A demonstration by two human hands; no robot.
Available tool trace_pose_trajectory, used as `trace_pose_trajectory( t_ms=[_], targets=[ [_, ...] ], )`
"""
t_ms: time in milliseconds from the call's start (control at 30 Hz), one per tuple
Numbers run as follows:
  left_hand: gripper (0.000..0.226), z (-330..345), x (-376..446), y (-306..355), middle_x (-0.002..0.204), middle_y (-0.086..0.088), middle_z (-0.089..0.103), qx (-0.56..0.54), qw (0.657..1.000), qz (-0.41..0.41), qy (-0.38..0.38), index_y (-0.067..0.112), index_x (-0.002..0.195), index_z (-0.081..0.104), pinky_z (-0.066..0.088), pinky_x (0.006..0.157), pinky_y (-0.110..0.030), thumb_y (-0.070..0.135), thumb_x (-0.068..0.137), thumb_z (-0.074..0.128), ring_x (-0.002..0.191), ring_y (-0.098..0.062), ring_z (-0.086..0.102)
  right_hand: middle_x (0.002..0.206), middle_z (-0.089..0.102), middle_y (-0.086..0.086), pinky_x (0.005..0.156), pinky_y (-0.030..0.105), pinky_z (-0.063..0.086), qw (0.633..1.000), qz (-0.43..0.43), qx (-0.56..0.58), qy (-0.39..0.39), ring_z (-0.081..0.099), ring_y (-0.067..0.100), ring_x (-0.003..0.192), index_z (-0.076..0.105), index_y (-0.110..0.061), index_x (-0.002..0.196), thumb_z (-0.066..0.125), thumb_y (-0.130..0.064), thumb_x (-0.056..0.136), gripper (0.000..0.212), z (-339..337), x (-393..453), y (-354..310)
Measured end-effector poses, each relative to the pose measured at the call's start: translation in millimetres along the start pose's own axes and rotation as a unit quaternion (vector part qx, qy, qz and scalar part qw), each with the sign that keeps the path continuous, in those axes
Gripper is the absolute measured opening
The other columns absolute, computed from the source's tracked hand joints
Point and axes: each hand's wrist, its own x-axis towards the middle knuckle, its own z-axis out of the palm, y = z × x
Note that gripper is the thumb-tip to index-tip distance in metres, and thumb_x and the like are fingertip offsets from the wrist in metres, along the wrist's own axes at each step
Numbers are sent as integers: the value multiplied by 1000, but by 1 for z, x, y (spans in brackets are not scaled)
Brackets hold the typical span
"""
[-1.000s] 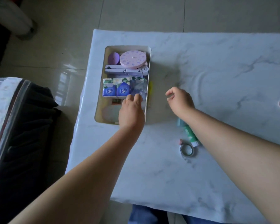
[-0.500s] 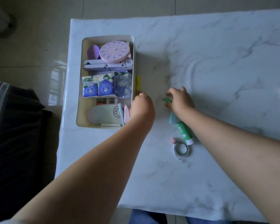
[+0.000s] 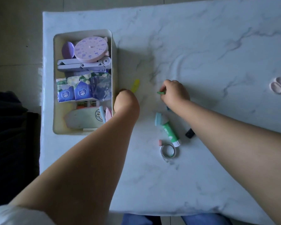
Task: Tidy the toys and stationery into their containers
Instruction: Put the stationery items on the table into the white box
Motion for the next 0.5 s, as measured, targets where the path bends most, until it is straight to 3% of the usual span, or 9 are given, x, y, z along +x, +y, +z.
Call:
trace_pose_trajectory(
  t_ms=[33,67,100,167,267,367,500],
  targets=[
    [34,6,3,0,97,-4,50,111,992,63,11,15,123,57,40,90,-13,21,89,56,114,-10,53,110,59,10,76,29,45,1000,4,6,3,61,32,97,63,-20,97,62,-13,81,18,-2,1,2],
    [33,4,0,1,102,-5,56,-17,995,93,31,13,121,58,42,91,-21,20,89,58,114,-16,56,110,58,9,74,28,43,1000,9,13,5,60,31,97,63,-21,97,62,-13,82,18,-4,0,4],
    [28,0,1,3,106,-8,62,-113,989,42,87,9,117,59,45,86,-27,16,90,54,110,-24,60,111,57,8,74,27,42,1000,11,21,8,59,30,97,62,-21,99,61,-13,83,18,-7,-1,4],
    [23,-11,-13,14,107,-16,67,-80,983,107,122,5,111,56,45,74,-34,14,93,46,102,-36,62,114,56,9,75,26,40,999,6,39,11,59,29,100,62,-20,103,59,-14,85,20,-11,-4,0],
    [19,-34,-36,13,99,-19,64,-66,967,183,164,8,107,51,34,62,-33,21,95,43,90,-40,61,112,59,8,79,26,42,997,-20,71,4,60,28,100,66,-22,104,57,-15,84,23,-20,-10,-21],
    [20,-54,-50,-16,102,-14,59,-51,934,235,266,13,107,52,29,59,-36,28,99,41,88,-38,59,91,64,-2,77,24,44,990,-61,116,-46,61,18,88,68,-25,98,63,-19,83,17,-27,-18,-53],
    [10,-68,-47,-72,99,-13,55,-56,919,208,329,15,100,54,27,57,-36,19,96,46,81,-35,56,69,58,-10,60,22,45,977,-102,156,-102,62,16,72,65,-23,95,65,-20,85,10,-27,-35,-93]
  ],
)
